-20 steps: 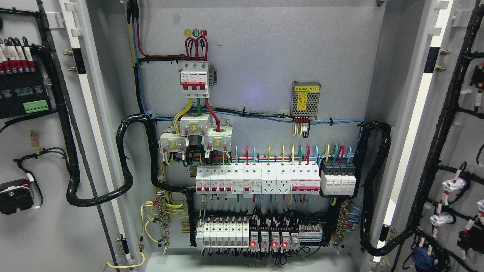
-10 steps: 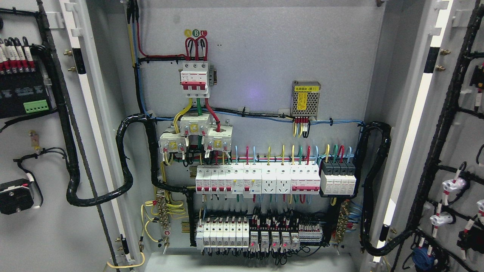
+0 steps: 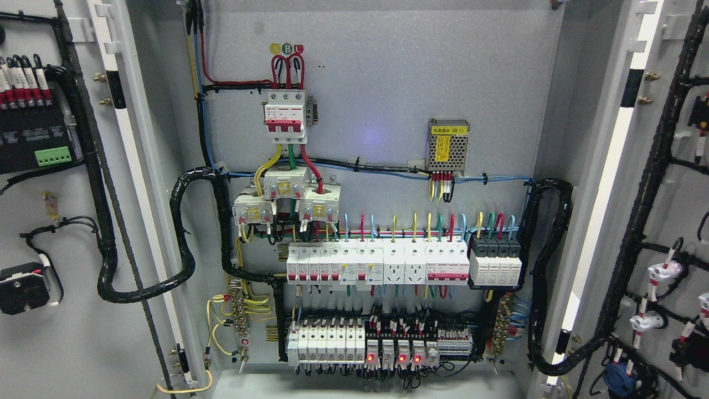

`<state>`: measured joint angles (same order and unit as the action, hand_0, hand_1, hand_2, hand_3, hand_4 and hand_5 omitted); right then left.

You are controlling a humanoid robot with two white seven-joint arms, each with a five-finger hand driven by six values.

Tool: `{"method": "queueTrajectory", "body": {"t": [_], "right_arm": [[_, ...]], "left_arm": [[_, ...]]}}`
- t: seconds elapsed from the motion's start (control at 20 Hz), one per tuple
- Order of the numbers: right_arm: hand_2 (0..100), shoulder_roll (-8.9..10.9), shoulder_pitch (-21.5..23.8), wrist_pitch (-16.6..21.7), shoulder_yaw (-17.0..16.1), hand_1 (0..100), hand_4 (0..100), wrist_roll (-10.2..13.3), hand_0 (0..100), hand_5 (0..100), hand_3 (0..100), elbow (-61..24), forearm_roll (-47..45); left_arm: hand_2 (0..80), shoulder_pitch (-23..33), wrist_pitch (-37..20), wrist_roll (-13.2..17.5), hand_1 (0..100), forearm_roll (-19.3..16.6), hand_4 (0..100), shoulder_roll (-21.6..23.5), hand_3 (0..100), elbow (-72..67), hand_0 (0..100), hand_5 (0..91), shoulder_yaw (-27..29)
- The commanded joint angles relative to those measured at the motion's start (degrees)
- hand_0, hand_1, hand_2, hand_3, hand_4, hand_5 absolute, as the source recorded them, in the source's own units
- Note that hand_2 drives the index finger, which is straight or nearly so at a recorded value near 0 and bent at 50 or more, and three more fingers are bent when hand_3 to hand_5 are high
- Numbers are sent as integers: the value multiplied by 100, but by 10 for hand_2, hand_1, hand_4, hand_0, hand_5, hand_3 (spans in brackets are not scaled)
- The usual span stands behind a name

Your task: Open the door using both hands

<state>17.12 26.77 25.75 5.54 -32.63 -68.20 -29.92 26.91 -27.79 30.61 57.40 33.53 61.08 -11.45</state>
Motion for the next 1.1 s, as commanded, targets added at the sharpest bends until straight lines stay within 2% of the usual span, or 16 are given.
{"method": "queueTrajectory", "body": {"t": [0.0, 0.25, 0.5, 0.6, 0.75, 0.85, 1.05], "right_arm": [[0, -542, -84, 9, 123, 0, 0, 11, 0, 0, 0, 2432, 433], [0, -823, -312, -18, 141, 0, 0, 116, 0, 0, 0, 3425, 627], [0, -947, -550, -44, 176, 0, 0, 766, 0, 0, 0, 4226, 1180], [0, -1096, -768, -53, 167, 0, 0, 854, 0, 0, 0, 4673, 1505], [0, -1123, -1059, -79, 184, 0, 0, 924, 0, 0, 0, 5333, 1761], [0, -1263, -1226, -245, 185, 0, 0, 1126, 0, 0, 0, 5492, 1788], [0, -1281, -1464, -992, 193, 0, 0, 1522, 0, 0, 0, 5563, 1840]], "left_arm": [[0, -405, -7, 234, 0, -335, 0, -856, 0, -2380, 0, 0, -560], [0, -634, -7, 384, 0, -633, 0, -1269, 0, -3443, 0, 0, -569], [0, -941, 11, 375, 0, -1055, 0, -1709, 0, -4507, 0, 0, -560], [0, -1038, 11, 358, 0, -1266, 0, -1858, 0, -4841, 0, 0, -560], [0, -1214, 54, 332, 0, -1635, 0, -2069, 0, -5316, 0, 0, -551], [0, -1337, 63, 297, 0, -1776, 0, -2227, 0, -5650, 0, 0, -560], [0, -1530, 72, 112, 0, -2049, 0, -2526, 0, -6160, 0, 0, -560]]}}
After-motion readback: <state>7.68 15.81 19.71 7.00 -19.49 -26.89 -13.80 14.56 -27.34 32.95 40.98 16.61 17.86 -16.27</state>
